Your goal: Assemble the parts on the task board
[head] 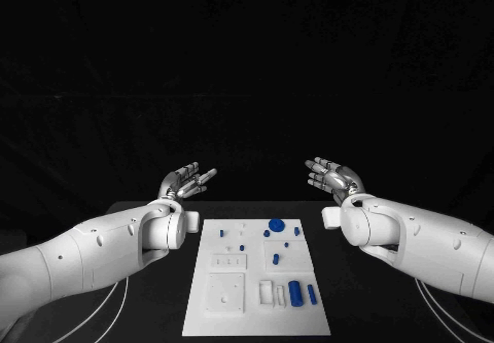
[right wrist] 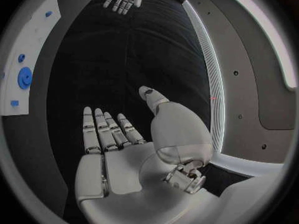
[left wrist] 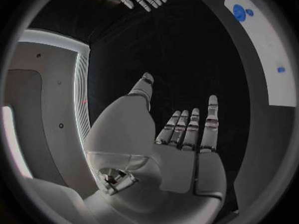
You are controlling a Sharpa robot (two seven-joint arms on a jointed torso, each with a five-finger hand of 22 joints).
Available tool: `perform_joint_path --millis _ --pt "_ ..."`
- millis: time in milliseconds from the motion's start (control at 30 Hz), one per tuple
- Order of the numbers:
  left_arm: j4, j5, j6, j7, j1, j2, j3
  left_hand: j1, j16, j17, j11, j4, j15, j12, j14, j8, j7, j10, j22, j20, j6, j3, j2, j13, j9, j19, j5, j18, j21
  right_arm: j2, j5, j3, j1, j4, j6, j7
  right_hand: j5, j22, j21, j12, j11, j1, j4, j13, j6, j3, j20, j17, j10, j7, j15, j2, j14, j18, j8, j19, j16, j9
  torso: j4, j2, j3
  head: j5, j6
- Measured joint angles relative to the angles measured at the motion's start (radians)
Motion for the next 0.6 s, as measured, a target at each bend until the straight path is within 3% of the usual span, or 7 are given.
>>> perform_joint_path --millis 67,200,300,400,500,533,600 --pt "-0.045 0.004 0.031 -0.015 0.016 0.015 -0.011 0.035 0.0 0.001 0.002 0.0 0.003 0.005 0.015 0.004 0.001 0.017 0.003 0.005 0.014 0.0 -0.002 0.002 0.002 0.021 0.004 0.0 0.0 0.008 -0.02 0.006 0.01 -0.036 0.049 -0.036 0.006 0.001 0.003 0.0 0.003 0.015 -0.003 0.001 0.01 0.003 -0.003 0.001 0.006 0.0 0.004 0.0 0.009 0.0 0.0 0.008 0.004 0.0 0.0 0.0 0.0 0.0 0.0" --pt "-0.123 0.011 0.095 -0.047 0.043 0.043 -0.029 0.04 0.0 0.001 0.004 0.0 0.006 0.005 0.019 0.004 0.001 0.021 0.003 0.008 0.017 0.0 -0.003 0.002 0.002 0.024 0.004 0.0 0.005 0.023 -0.062 0.015 0.026 -0.099 0.154 -0.114 0.008 0.003 0.003 0.0 0.004 0.044 -0.01 0.002 0.027 0.01 -0.002 0.002 0.032 0.002 0.002 0.001 0.033 0.0 0.004 0.027 0.004 0.001 0.0 0.0 0.0 0.0 0.0" --pt "-0.149 0.015 0.124 -0.061 0.052 0.053 -0.035 0.04 0.0 0.001 0.006 -0.001 0.004 0.005 0.027 0.004 0.006 0.025 0.003 0.005 0.021 -0.001 -0.003 0.002 0.002 0.031 0.004 0.0 0.005 0.028 -0.082 0.018 0.032 -0.122 0.203 -0.15 0.008 0.003 0.003 0.004 0.003 0.062 -0.018 0.003 0.047 0.01 -0.004 0.003 0.053 0.003 0.003 -0.001 0.054 0.0 0.004 0.043 0.004 0.003 0.0 0.0 0.0 0.0 0.0" --pt "-0.162 0.018 0.149 -0.075 0.057 0.057 -0.037 0.034 0.005 0.003 0.014 -0.024 0.007 0.005 0.064 0.004 0.013 0.048 0.005 0.008 0.037 -0.005 0.013 0.003 0.002 0.049 0.004 0.016 0.005 0.031 -0.1 0.02 0.035 -0.137 0.248 -0.183 0.008 0.004 0.007 0.004 0.002 0.081 -0.028 0.005 0.068 0.011 -0.005 0.004 0.078 0.003 0.002 -0.006 0.079 0.0 0.004 0.063 0.007 0.004 0.0 0.0 0.0 0.0 0.0" --pt "-0.146 0.019 0.171 -0.08 0.057 0.04 -0.037 0.029 0.012 0.009 0.031 -0.059 0.014 0.006 0.169 0.004 0.03 0.12 0.009 0.005 0.092 -0.016 0.046 0.006 0.005 0.075 0.004 0.016 0.02 0.04 -0.175 0.02 0.036 -0.162 0.263 -0.193 0.008 0.007 0.013 0.008 -0.002 0.1 -0.04 0.007 0.108 0.012 -0.009 0.006 0.12 0.006 -0.002 -0.013 0.121 0.0 0.009 0.097 0.008 0.006 -0.0002 0.0 -0.0002 0.01 -0.006" --pt "-0.144 0.019 0.175 -0.081 0.057 0.034 -0.038 0.027 0.012 0.01 0.036 -0.075 0.015 0.01 0.204 0.007 0.034 0.153 0.01 0.006 0.121 -0.023 0.06 0.008 0.006 0.084 0.009 0.023 0.025 0.041 -0.205 0.02 0.036 -0.167 0.264 -0.193 0.008 0.008 0.015 0.009 -0.005 0.107 -0.046 0.008 0.126 0.013 -0.011 0.007 0.139 0.007 -0.004 -0.015 0.14 0.0 0.009 0.113 0.008 0.007 -0.0005 0.0 -0.0004 0.013 -0.007" --pt "-0.138 0.018 0.184 -0.081 0.057 0.025 -0.038 0.029 0.031 0.019 0.05 -0.109 0.033 0.02 0.372 0.02 0.049 0.313 0.017 -0.012 0.229 -0.038 0.091 0.014 0.013 0.123 0.024 0.031 0.048 0.045 -0.273 0.02 0.036 -0.176 0.264 -0.193 0.008 0.011 0.021 0.009 -0.012 0.117 -0.054 0.011 0.178 0.021 -0.018 0.009 0.193 0.012 -0.009 -0.025 0.194 0.0 0.01 0.161 0.012 0.009 -0.0006 0.0 -0.0004 0.016 -0.009"
